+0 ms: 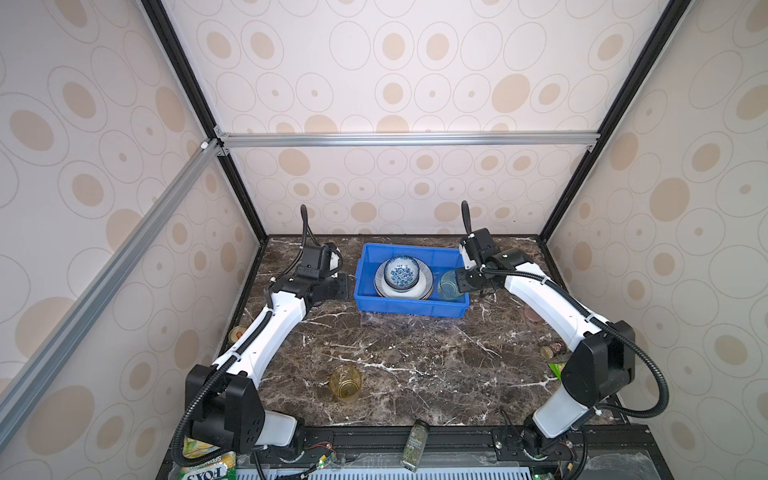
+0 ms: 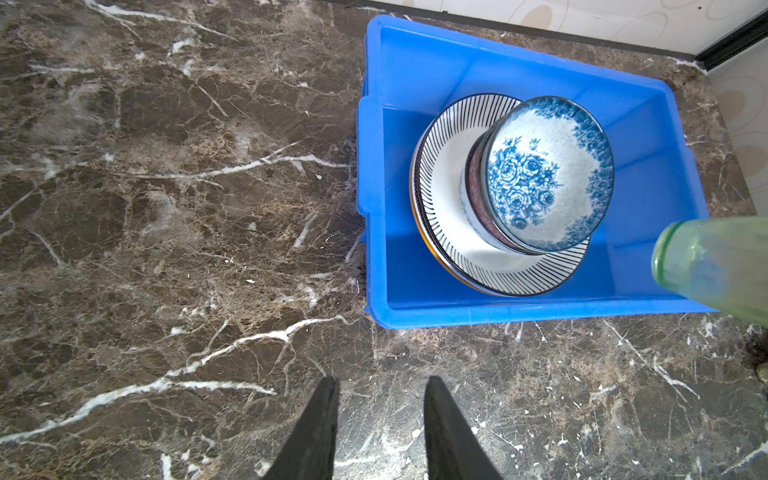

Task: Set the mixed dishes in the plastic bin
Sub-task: 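Carry the green glass with the right gripper over the bin beside the plates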

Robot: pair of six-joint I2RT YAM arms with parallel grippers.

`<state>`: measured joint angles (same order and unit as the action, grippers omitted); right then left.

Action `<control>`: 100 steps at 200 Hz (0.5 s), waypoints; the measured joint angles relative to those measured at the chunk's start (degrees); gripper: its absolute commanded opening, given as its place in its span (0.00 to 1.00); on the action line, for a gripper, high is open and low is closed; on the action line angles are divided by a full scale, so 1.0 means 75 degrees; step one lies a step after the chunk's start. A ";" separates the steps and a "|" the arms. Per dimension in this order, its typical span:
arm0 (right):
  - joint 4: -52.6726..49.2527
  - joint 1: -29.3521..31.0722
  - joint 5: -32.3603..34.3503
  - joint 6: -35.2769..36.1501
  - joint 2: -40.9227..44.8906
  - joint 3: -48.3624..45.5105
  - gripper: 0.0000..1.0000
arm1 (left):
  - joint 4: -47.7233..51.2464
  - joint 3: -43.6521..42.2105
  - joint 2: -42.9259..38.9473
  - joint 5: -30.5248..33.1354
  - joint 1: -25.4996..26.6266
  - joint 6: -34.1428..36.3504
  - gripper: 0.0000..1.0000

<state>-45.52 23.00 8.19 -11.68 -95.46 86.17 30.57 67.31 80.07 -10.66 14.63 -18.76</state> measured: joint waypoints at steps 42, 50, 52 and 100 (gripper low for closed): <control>0.0079 -0.0105 -0.0009 -0.0067 -0.0411 0.0297 0.00 | 0.0015 0.0134 0.0052 0.0000 0.0000 0.0035 0.35; 0.0076 -0.0114 -0.0015 -0.0067 -0.0513 0.0408 0.00 | 0.0015 0.0143 0.0052 0.0000 0.0000 0.0044 0.35; 0.0082 -0.0114 -0.0017 -0.0064 -0.0539 0.0431 0.00 | 0.0017 0.0143 0.0052 0.0000 0.0000 0.0044 0.35; 0.0026 -0.0152 -0.0038 -0.0055 -0.1116 0.0860 0.00 | 0.0017 0.0146 0.0052 0.0000 0.0000 0.0050 0.35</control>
<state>-45.32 21.87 7.90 -12.10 -103.83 92.62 30.70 68.40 80.47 -10.66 14.63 -18.39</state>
